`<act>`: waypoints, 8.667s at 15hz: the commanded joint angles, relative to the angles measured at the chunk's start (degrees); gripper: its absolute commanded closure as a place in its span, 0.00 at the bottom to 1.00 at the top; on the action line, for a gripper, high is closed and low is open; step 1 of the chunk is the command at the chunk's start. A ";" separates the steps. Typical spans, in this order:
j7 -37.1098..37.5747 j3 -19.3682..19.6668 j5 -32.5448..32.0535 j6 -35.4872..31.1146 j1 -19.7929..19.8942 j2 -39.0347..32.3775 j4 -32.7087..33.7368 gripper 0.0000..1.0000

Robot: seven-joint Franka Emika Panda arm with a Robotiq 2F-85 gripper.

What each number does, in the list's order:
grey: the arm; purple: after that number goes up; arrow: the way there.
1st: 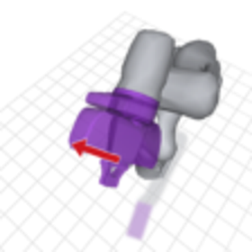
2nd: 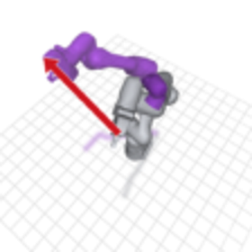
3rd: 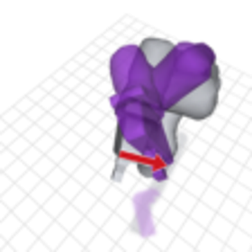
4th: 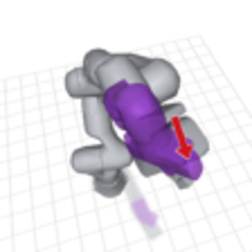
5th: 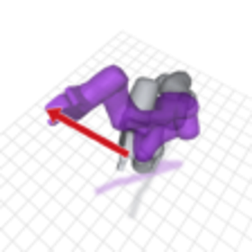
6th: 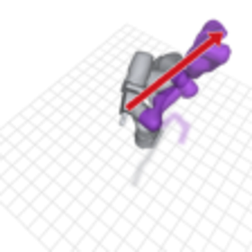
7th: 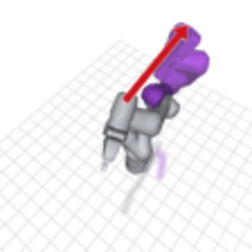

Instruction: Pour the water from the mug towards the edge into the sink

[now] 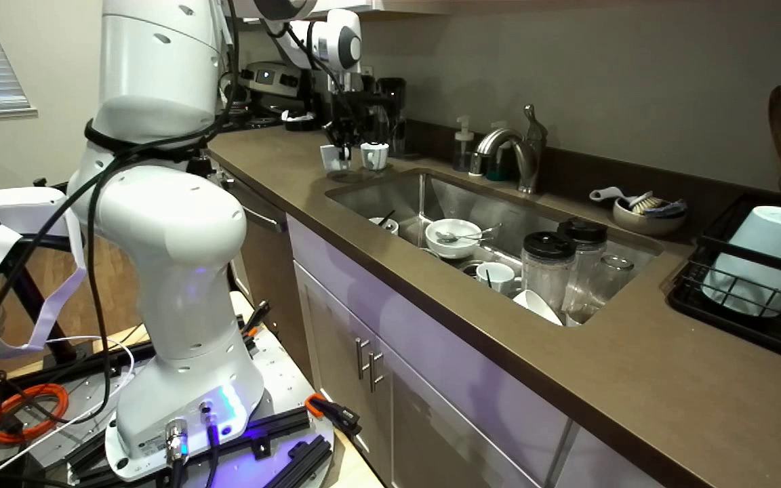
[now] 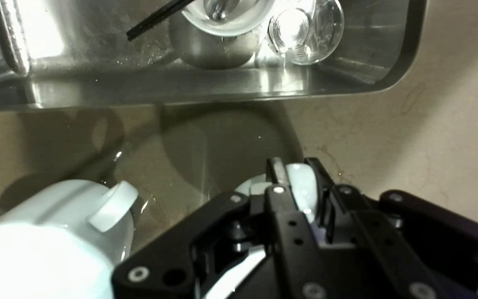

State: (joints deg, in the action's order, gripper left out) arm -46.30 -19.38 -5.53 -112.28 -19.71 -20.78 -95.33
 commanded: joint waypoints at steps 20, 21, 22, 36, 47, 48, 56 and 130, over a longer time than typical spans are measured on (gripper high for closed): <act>0.36 2.91 2.56 -3.49 5.56 15.02 -16.67 0.93; 0.47 3.05 2.74 -3.72 5.64 15.64 -17.66 0.93; 0.63 3.13 2.97 -3.53 5.68 16.15 -18.24 0.93; 1.75 6.41 -0.55 1.76 6.25 21.98 -22.65 0.93; 3.30 8.60 -13.47 13.82 7.39 17.23 -15.02 0.94; 3.75 8.49 -14.93 15.40 7.25 16.38 -13.96 0.94; 6.98 7.41 -25.39 28.35 5.30 6.96 -3.91 0.94; 6.15 1.48 -28.17 27.27 0.59 -3.42 11.36 0.94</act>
State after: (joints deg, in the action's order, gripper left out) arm -38.73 -17.19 -36.53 -79.92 -20.25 -27.62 -80.29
